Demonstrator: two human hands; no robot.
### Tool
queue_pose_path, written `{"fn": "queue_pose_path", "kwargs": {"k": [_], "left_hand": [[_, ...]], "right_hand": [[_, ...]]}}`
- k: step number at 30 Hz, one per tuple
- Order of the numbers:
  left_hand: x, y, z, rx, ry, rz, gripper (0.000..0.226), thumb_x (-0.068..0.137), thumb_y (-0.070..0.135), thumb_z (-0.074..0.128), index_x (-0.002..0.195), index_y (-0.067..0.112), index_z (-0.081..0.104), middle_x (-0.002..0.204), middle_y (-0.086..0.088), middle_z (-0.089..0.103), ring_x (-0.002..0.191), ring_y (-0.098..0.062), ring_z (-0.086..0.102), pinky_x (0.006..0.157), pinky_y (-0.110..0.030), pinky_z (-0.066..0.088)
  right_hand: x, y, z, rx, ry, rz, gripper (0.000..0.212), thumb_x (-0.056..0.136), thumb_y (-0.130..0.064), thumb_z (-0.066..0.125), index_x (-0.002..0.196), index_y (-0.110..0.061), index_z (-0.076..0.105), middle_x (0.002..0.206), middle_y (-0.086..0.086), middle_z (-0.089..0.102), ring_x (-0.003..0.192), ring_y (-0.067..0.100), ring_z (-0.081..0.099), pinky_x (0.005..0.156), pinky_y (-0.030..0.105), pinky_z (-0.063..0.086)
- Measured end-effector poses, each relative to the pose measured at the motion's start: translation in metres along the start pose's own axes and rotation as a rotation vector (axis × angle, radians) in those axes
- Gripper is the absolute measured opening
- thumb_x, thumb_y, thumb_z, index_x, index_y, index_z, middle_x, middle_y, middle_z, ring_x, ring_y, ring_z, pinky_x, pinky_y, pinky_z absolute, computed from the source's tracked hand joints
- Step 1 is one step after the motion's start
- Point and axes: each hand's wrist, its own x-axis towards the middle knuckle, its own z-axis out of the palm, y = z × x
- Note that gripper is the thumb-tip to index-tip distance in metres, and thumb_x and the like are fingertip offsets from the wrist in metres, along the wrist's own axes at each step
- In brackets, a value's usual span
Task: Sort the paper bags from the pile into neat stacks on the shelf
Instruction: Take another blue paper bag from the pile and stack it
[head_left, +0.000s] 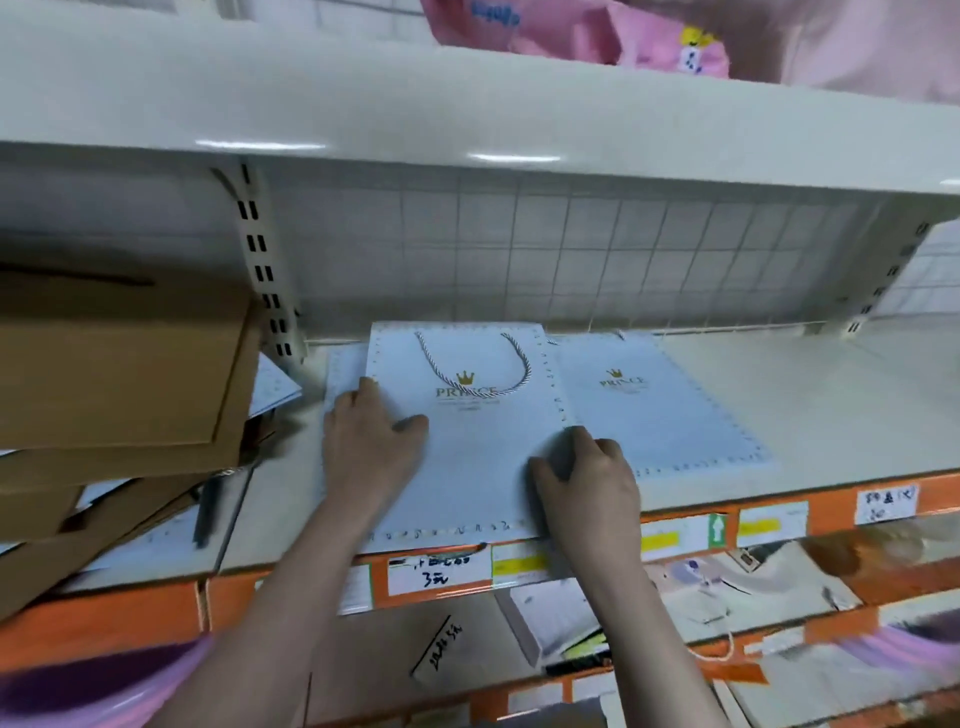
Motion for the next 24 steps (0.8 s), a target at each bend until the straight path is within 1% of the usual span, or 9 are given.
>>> {"fn": "queue_pose_path", "kwargs": {"k": [2,3,5,8,11,14,16,21,24], "left_hand": [[0.008,0.000,0.000,0.019,0.045,-0.005,0.021,0.077,0.025,0.056,0.083,0.008,0.045,0.091,-0.011,0.053,0.090,-0.032,0.049,0.068,-0.035,0.038],[0.011,0.000,0.001,0.026,0.061,-0.016,0.019,0.076,0.024,0.055,0.080,0.009,0.045,0.087,-0.011,0.053,0.086,-0.032,0.050,0.065,-0.035,0.038],[0.015,-0.001,0.001,0.045,0.077,-0.042,0.017,0.076,0.024,0.054,0.078,0.009,0.045,0.084,-0.012,0.054,0.083,-0.033,0.051,0.066,-0.036,0.041],[0.021,-0.005,-0.001,0.093,0.085,-0.062,0.020,0.077,0.027,0.056,0.084,0.009,0.048,0.090,-0.012,0.057,0.086,-0.031,0.052,0.069,-0.036,0.041],[0.024,-0.014,-0.002,0.134,0.085,-0.100,0.026,0.080,0.029,0.059,0.094,0.008,0.052,0.101,-0.013,0.058,0.095,-0.033,0.052,0.073,-0.035,0.040],[0.027,-0.026,-0.003,0.151,0.089,-0.103,0.025,0.081,0.026,0.063,0.088,0.007,0.049,0.101,-0.019,0.059,0.097,-0.037,0.052,0.074,-0.037,0.038],[0.030,-0.031,-0.002,0.155,0.081,-0.112,0.025,0.082,0.025,0.063,0.090,0.005,0.051,0.103,-0.021,0.059,0.099,-0.038,0.051,0.075,-0.037,0.037],[0.036,-0.035,0.000,0.174,0.055,-0.133,0.024,0.084,0.028,0.061,0.085,0.010,0.044,0.100,-0.021,0.060,0.099,-0.037,0.052,0.069,-0.032,0.032],[0.040,-0.037,0.001,0.216,0.017,-0.134,0.025,0.085,0.032,0.059,0.088,0.011,0.046,0.102,-0.020,0.060,0.100,-0.037,0.052,0.070,-0.033,0.035]], "right_hand": [[0.012,-0.001,0.005,0.010,-0.029,-0.045,0.028,0.089,-0.026,0.055,0.106,-0.005,0.053,0.102,0.012,0.052,0.098,0.031,0.048,0.081,0.035,0.035],[0.018,0.000,0.007,0.007,-0.048,-0.063,0.029,0.089,-0.026,0.054,0.108,-0.004,0.053,0.104,0.012,0.053,0.100,0.031,0.047,0.082,0.035,0.034],[0.026,-0.001,0.013,-0.001,-0.099,-0.078,0.029,0.090,-0.027,0.052,0.111,-0.006,0.053,0.107,0.012,0.053,0.102,0.029,0.044,0.083,0.033,0.033],[0.036,-0.002,0.022,0.029,-0.158,-0.101,0.027,0.090,-0.025,0.050,0.109,-0.006,0.053,0.107,0.011,0.054,0.101,0.027,0.042,0.083,0.033,0.033],[0.041,-0.005,0.029,0.016,-0.189,-0.155,0.027,0.091,-0.026,0.047,0.109,-0.007,0.053,0.105,0.010,0.054,0.097,0.025,0.041,0.083,0.032,0.030],[0.044,-0.008,0.037,-0.062,-0.192,-0.205,0.032,0.092,-0.030,0.045,0.117,-0.010,0.052,0.112,0.009,0.056,0.106,0.027,0.044,0.088,0.032,0.030],[0.046,-0.008,0.044,-0.072,-0.179,-0.220,0.035,0.092,-0.032,0.044,0.120,-0.011,0.051,0.117,0.007,0.057,0.109,0.026,0.045,0.090,0.031,0.031],[0.050,-0.008,0.051,-0.075,-0.166,-0.244,0.039,0.093,-0.033,0.042,0.125,-0.012,0.049,0.120,0.005,0.057,0.112,0.023,0.046,0.094,0.029,0.031],[0.050,-0.009,0.051,-0.091,-0.184,-0.253,0.040,0.095,-0.032,0.041,0.129,-0.011,0.046,0.124,0.005,0.054,0.116,0.023,0.044,0.097,0.028,0.031]]}}
